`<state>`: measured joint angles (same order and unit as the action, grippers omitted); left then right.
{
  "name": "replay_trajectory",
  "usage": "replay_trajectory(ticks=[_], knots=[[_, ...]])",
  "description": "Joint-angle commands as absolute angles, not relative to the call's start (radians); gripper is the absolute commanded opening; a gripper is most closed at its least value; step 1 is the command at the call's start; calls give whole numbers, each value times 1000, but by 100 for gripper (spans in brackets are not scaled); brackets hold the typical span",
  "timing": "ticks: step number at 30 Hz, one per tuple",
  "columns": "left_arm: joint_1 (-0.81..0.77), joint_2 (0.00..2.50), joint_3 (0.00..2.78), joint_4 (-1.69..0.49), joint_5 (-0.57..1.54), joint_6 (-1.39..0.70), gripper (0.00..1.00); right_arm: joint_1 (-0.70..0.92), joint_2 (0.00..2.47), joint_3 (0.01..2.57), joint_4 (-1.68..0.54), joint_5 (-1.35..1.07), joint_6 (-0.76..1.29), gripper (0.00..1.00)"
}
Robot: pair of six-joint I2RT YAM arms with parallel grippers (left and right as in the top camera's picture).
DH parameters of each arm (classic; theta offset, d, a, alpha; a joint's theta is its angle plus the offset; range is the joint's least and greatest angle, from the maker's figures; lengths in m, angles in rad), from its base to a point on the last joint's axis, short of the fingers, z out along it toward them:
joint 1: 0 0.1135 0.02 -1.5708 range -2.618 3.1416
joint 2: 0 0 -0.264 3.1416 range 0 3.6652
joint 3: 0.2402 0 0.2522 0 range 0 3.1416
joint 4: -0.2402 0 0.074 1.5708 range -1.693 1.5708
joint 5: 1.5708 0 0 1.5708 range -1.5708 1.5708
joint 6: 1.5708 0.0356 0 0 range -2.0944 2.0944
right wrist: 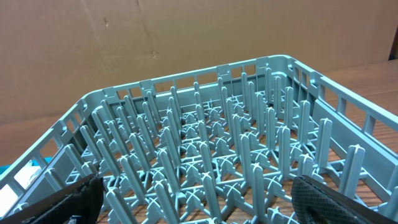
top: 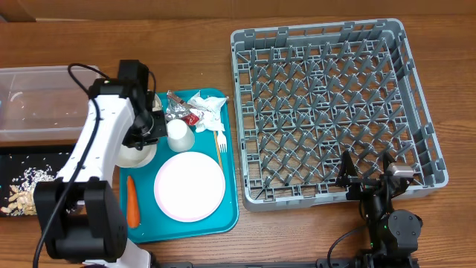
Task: Sort waste into correct bins and load items into the dishwasher rack
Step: 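Return the empty bowl to the teal tray and release it, then grasp the rim of the grey rice bowl with the left gripper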
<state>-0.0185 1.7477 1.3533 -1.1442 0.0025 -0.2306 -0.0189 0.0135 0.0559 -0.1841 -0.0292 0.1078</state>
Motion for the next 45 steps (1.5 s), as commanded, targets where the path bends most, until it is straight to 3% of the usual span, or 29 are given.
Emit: replay_trajectory(ticks=[1, 11, 15, 17, 25, 27, 32, 41, 45], knots=[[-38, 1782, 1350, -1143, -31, -243, 4, -23, 3, 51, -180, -30, 104, 100], [-38, 1821, 1350, -1159, -89, -277, 4, -23, 3, 51, -180, -30, 104, 100], [-39, 1822, 1350, -1157, -89, -277, 17, -23, 3, 51, -180, -30, 104, 100], [-40, 1822, 1350, -1157, -89, -275, 35, -23, 3, 51, -180, -30, 104, 100], [-39, 1821, 1393, -1173, -87, -259, 26, -23, 3, 51, -180, -30, 104, 100], [-39, 1821, 1442, -1178, -89, -254, 30, -23, 3, 51, -180, -30, 104, 100], [-37, 1821, 1540, -1149, -93, -228, 52, -23, 3, 51, -180, -30, 104, 100], [23, 1858, 1525, -1037, -73, -133, 63, -23, 3, 51, -180, -30, 104, 100], [52, 1895, 1525, -1013, -12, -101, 61, -23, 3, 51, -180, -30, 104, 100]])
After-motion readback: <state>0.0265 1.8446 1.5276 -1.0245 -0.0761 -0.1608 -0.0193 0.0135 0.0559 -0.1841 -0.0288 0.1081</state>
